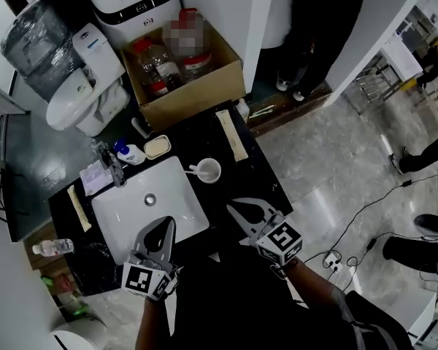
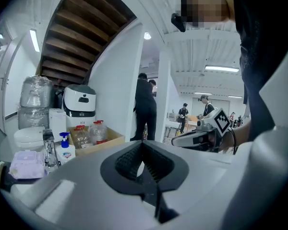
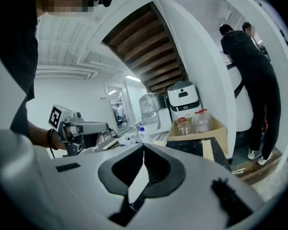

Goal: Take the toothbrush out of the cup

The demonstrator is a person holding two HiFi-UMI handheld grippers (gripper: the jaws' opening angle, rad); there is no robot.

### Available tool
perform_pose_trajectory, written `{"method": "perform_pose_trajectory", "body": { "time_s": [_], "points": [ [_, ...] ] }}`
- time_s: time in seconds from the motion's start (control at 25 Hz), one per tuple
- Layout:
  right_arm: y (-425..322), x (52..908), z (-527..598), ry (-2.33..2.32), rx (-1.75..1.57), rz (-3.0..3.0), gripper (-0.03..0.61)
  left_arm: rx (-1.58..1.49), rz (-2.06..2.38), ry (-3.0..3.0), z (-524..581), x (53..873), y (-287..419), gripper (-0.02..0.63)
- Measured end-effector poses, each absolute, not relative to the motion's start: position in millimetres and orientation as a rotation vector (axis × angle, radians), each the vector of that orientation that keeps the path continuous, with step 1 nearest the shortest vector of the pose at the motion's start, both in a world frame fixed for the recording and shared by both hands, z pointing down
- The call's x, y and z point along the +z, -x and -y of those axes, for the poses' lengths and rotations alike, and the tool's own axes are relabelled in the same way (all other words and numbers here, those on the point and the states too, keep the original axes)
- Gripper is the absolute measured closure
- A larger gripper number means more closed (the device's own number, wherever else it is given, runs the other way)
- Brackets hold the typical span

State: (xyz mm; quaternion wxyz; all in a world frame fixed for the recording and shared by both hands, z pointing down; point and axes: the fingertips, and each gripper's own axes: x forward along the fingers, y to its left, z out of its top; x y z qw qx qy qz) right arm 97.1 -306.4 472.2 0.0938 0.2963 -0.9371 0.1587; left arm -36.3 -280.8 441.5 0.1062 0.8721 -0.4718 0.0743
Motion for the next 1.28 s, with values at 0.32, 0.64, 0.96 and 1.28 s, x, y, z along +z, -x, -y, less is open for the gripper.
{"method": "perform_pose_trajectory", "body": {
  "time_s": [0.32, 0.64, 0.96, 1.28],
  "points": [
    [-79, 483, 330, -0.756, 0.413, 2.788, 0.565, 0.210, 1.477, -2.521, 286, 444, 43, 0.604],
    [-52, 504, 356, -0.737, 0.361, 2.722, 0.563, 0.221, 1.501, -2.496, 295, 449, 57, 0.604],
    [-32, 525, 368, -0.661, 0.336, 2.671, 0.563, 0.221, 1.440, -2.472, 301, 450, 56, 0.604],
    [-21, 551, 385, -0.665, 0.326, 2.608, 0.562, 0.171, 1.396, -2.468, 306, 464, 57, 0.594]
  ]
}}
